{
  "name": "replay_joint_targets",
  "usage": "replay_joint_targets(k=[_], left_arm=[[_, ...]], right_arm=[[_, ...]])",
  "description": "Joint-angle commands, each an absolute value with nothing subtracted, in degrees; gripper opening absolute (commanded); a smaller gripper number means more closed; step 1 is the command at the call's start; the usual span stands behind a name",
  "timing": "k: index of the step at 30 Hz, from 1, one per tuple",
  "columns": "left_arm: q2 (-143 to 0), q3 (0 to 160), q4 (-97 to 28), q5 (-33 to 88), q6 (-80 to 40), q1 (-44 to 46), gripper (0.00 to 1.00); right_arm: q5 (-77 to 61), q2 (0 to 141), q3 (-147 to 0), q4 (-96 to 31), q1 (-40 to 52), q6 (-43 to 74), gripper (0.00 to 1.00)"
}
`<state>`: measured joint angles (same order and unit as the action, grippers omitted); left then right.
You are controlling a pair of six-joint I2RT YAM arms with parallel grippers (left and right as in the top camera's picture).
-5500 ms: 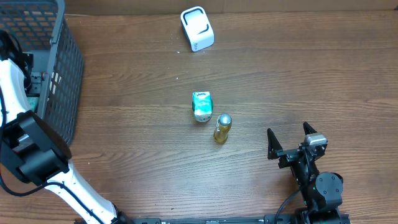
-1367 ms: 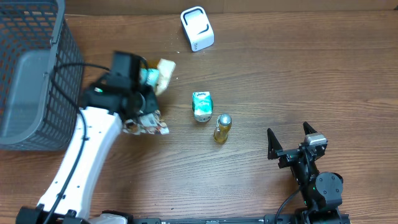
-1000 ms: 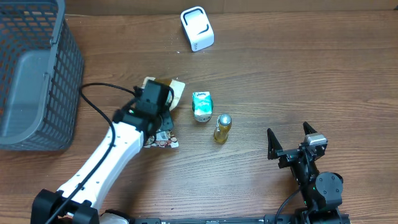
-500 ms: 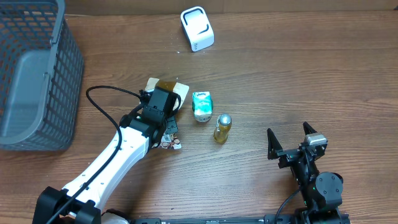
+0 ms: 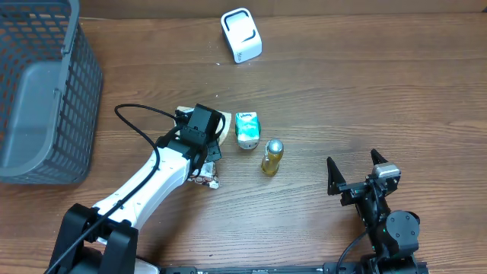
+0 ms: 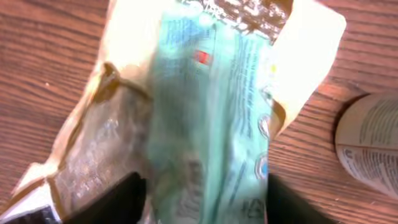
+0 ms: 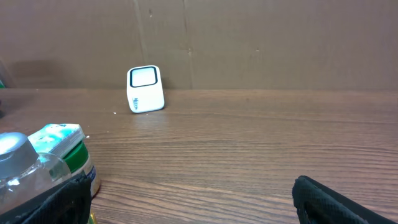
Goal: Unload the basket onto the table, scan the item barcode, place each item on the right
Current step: 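Lift the wipes packet out and carry it toward the table center, then lay the wipes packet flat on the table and release it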
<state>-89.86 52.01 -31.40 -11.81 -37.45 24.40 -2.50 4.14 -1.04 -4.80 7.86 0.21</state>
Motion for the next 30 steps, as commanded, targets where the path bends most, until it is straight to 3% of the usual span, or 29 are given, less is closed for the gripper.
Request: replay_joint_targets(k=[1, 8, 13, 16, 19, 25, 28, 30], left_arm=[[-89.9, 54.4, -31.7, -11.9, -37.3, 24.7, 0.69], [-89.9, 60.6, -35.4, -12.0, -36.6, 24.7, 0.79], [-90.3, 60.8, -35.4, -14.2, -36.1, 24.7, 0.68], [-91.0, 60.8, -35.4, -15.2, -36.1, 24.1, 0.54], [-92.0, 60.8, -35.4, -14.4, -36.0, 23.1, 0.48], [-94.8, 60.8, -36.0, -10.7, -33.1, 22.1, 0.26], [-96.3, 60.8, -36.5, -10.7, -31.5, 22.1, 0.24], [-97.1, 60.8, -37.1, -10.7, -31.3, 22.1, 0.28]], right_arm=[[-2.1, 4.2, -0.5, -4.7, 7.6, -0.1, 1.00], [-2.1, 4.2, -0.5, -4.7, 7.6, -0.1, 1.00], [-2.0, 4.2, -0.5, -4.7, 7.6, -0.1, 1.00], [-2.0, 4.2, -0.5, -4.7, 7.6, -0.1, 1.00], [-2.1, 4.2, -0.5, -4.7, 7.6, -0.1, 1.00], [-2.1, 4.2, -0.5, -4.7, 7.6, -0.1, 1.00], [-2.1, 4.2, -0.5, -4.7, 7.6, -0.1, 1.00], [-2.1, 4.2, -0.5, -4.7, 7.6, -0.1, 1.00]])
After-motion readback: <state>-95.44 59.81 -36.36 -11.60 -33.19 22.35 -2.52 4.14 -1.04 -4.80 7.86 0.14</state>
